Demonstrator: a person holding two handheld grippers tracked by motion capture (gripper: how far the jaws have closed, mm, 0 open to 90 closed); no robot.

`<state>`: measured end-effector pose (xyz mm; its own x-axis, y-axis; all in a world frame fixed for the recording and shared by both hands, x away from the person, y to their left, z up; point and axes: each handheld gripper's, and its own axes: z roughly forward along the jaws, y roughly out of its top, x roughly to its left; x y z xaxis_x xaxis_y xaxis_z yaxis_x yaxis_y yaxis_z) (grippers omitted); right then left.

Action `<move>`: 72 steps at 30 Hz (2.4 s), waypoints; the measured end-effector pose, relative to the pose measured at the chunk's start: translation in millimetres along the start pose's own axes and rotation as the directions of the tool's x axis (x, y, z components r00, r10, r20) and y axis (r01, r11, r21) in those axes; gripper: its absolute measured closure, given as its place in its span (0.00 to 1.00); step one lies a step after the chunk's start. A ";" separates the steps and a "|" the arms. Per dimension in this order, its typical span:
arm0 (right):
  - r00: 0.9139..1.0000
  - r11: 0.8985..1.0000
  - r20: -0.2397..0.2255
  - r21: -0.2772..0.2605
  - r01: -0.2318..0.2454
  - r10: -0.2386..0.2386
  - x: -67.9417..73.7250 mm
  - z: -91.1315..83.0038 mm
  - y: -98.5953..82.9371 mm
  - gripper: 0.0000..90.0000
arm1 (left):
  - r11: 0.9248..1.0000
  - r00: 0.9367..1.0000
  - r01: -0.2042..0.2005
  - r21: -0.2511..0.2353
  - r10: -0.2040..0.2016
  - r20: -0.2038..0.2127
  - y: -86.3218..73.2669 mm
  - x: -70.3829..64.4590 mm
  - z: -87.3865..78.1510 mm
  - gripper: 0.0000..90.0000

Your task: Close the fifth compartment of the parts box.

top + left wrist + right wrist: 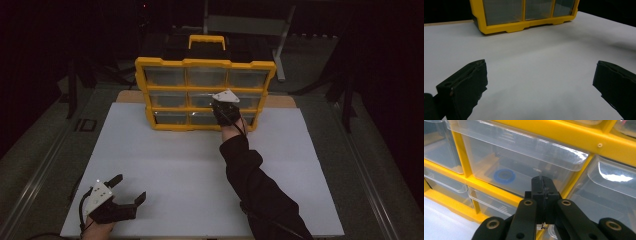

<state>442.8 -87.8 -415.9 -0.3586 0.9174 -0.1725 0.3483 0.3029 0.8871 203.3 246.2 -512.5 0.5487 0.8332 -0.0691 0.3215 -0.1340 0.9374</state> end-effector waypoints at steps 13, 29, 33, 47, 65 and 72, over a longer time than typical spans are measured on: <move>0.997 0.998 -0.037 -0.006 -0.069 0.069 -0.9 -7.3 0.2 0.98 | 1.000 1.000 -0.005 0.001 0.005 0.000 0.5 -0.2 0.5 0.00; 0.995 0.999 -0.086 -0.005 -0.054 0.054 6.0 -15.0 -2.1 0.81 | 1.000 1.000 -0.013 0.001 0.013 0.001 1.6 -1.9 1.3 0.00; 0.992 0.998 -0.112 0.012 -0.054 0.055 7.4 -15.3 -1.5 0.67 | 1.000 1.000 -0.010 -0.002 0.010 0.001 1.6 -1.8 1.3 0.00; 0.979 0.994 -0.187 0.090 -0.062 0.078 20.3 -12.1 -0.9 0.23 | 1.000 1.000 -0.014 0.000 0.014 0.002 1.7 -2.1 1.3 0.00; 0.978 0.994 -0.193 0.096 -0.057 0.074 21.7 -16.7 -2.4 0.11 | 1.000 1.000 -0.004 -0.003 0.004 0.002 3.1 -2.8 3.6 0.00; 0.965 0.998 -0.257 0.057 -0.029 0.043 17.9 -17.6 -3.7 0.11 | 1.000 1.000 0.000 0.000 0.000 0.001 3.8 -3.1 5.3 0.00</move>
<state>419.8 -77.1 -414.7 -0.5539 0.8324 -0.0181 0.4079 0.2902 0.8657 206.9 240.3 -510.6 0.5494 0.8327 -0.0689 0.3212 -0.1343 0.9374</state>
